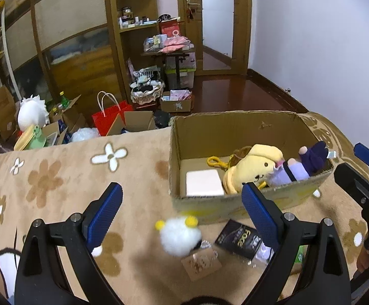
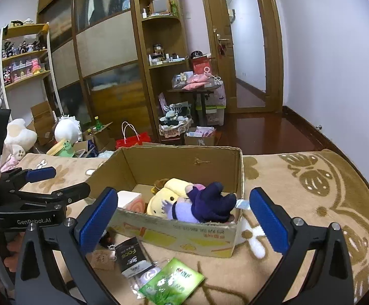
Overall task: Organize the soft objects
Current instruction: 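Withdraw both tools from the box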
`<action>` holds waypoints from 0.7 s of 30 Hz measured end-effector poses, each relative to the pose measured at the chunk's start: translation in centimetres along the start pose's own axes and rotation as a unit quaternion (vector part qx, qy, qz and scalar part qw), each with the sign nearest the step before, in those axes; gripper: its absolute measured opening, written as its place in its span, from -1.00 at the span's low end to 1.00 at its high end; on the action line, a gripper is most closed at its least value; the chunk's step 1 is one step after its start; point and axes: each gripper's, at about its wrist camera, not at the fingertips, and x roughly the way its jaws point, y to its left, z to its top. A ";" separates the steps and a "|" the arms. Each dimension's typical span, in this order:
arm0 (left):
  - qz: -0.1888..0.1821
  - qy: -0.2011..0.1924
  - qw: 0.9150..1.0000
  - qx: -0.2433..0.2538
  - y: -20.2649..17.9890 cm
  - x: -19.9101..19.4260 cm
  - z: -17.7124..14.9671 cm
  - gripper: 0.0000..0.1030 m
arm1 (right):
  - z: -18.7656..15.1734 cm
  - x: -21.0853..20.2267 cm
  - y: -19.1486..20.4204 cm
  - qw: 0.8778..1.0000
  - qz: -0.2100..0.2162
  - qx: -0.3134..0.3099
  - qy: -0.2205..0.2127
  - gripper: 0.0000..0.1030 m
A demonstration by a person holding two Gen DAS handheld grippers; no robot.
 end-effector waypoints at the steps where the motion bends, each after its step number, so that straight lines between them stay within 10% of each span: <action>1: 0.000 0.003 1.000 -0.004 0.2 -0.3 -0.1 0.83 | -0.1 -0.3 0.1 1.000 -0.001 0.000 0.000 1.00; 21: -0.016 0.080 0.996 -0.034 2.0 0.1 -2.3 0.82 | -3.2 -2.3 1.9 0.999 -0.010 -0.011 0.038 1.00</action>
